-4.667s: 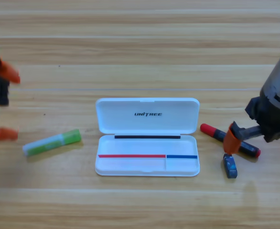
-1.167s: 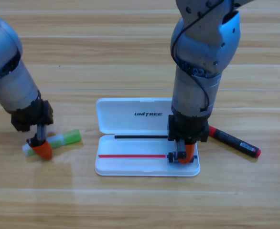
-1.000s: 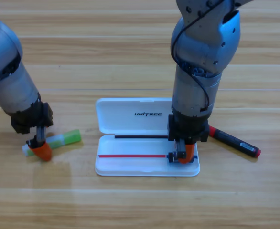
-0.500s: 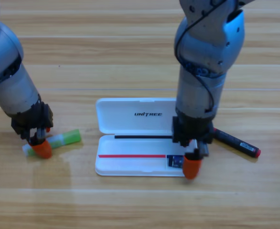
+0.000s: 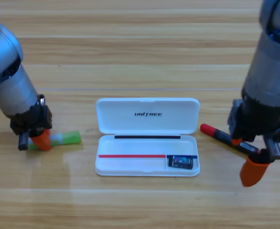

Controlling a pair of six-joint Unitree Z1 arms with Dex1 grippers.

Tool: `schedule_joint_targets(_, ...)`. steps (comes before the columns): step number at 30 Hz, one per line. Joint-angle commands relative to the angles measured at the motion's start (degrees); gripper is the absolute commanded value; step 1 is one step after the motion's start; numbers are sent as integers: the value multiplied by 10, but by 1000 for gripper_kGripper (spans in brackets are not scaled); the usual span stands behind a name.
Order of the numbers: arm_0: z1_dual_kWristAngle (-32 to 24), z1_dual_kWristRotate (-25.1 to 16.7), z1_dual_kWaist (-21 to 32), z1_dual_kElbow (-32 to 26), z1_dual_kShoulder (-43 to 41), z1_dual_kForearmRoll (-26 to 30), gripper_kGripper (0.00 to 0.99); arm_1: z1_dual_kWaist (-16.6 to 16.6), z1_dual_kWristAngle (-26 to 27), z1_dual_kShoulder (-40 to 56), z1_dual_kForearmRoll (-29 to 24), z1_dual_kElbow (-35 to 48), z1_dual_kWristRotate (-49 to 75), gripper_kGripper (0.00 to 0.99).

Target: Clean up eraser and pencils

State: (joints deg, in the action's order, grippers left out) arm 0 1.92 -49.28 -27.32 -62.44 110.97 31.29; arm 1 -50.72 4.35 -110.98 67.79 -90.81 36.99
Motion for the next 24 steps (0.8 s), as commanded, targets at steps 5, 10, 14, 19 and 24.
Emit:
schedule_joint_targets(5,4,17,-65,-110,-82,154,0,105,-19,-113,-22,-38,-21,990)
schedule_joint_targets(10,13,37,-114,-159,-83,187,0,125,-50,-150,-69,-52,-20,988)
schedule_joint_targets(14,15,51,-144,-171,-61,187,0,135,-54,-172,-89,-60,-10,986)
schedule_joint_targets(19,23,65,-186,-184,-29,187,0,149,-54,-195,-96,-67,9,919)
schedule_joint_targets(24,32,82,-226,-195,7,187,0,155,-49,-212,-98,-75,23,874)
